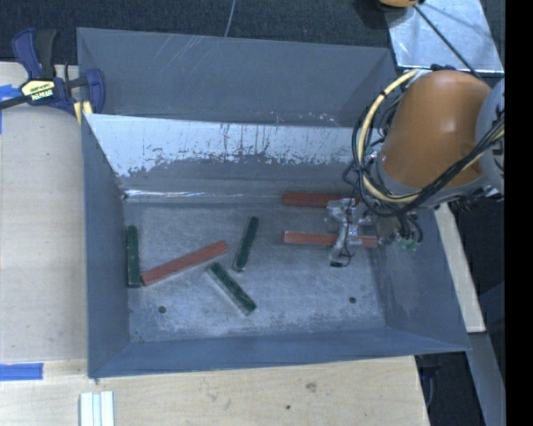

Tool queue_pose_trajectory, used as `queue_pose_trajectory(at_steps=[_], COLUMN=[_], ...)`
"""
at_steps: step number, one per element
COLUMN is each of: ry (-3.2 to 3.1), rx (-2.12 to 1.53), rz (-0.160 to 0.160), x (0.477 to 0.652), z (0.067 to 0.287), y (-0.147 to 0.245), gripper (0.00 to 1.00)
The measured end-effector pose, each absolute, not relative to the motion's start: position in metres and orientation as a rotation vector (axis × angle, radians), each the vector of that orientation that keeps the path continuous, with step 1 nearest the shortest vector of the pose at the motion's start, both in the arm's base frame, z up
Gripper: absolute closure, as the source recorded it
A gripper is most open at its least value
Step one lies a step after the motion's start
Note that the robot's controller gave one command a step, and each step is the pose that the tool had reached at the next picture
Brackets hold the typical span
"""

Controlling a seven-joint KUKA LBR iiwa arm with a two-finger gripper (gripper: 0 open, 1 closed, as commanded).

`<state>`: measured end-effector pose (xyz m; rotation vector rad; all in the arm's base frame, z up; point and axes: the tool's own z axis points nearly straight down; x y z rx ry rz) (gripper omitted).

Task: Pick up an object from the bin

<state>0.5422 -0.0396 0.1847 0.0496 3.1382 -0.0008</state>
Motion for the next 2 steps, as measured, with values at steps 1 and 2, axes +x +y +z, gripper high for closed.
queue_pose_trajectory(at_steps=[1, 2], ry=[3.138, 3.137], rx=[0.049, 0.081], rz=[-0.001, -0.001], x=[0.542, 0.519], z=[0.185, 0.222], y=[-0.040, -0.065], gripper=[1.00, 1.00])
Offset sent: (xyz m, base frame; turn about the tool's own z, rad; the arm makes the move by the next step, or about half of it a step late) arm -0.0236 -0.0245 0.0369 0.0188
